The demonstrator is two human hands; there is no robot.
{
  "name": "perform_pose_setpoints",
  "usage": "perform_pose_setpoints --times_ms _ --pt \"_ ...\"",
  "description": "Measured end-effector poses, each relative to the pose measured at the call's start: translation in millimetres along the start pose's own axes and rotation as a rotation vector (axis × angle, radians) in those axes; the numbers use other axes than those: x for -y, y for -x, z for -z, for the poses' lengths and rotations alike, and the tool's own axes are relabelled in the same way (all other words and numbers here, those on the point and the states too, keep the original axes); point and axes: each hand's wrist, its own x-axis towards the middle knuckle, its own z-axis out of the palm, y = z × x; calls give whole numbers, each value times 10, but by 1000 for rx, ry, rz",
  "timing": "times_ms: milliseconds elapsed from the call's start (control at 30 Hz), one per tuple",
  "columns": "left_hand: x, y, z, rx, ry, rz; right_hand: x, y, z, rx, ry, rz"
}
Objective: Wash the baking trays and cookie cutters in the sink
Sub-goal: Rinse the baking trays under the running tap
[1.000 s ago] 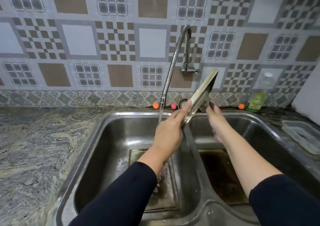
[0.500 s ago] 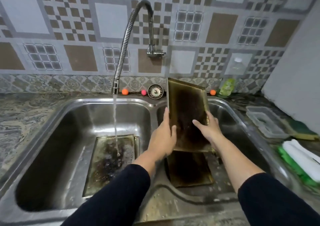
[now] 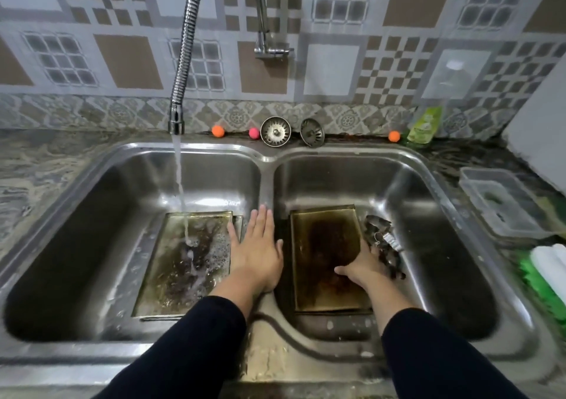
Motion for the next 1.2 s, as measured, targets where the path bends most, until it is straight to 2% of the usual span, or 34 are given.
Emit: perform_pose_setpoints --times_ms 367,533,633,767,867,967,1100,1200 --pt "9 -20 -2 10 18 -9 106 48 16 110 270 5" --pt "22 -24 54 65 -46 -56 519 262 234 98 394 177" --pt "107 -65 155 116 -67 -142 881 460 382 111 501 298" --pt "459 -194 371 120 147 -243 1441 807 494 101 472 469" --pt "899 -263 405 173 307 -152 1817 1102 408 73 391 594" --pt "1421 -242 284 204 265 -1 2071 1281 78 119 245 670" --pt "1986 -94 -27 299 236 217 2136 1240 -664 314 112 494" --pt "2228 -37 -203 328 314 304 2113 1135 -1185 373 12 293"
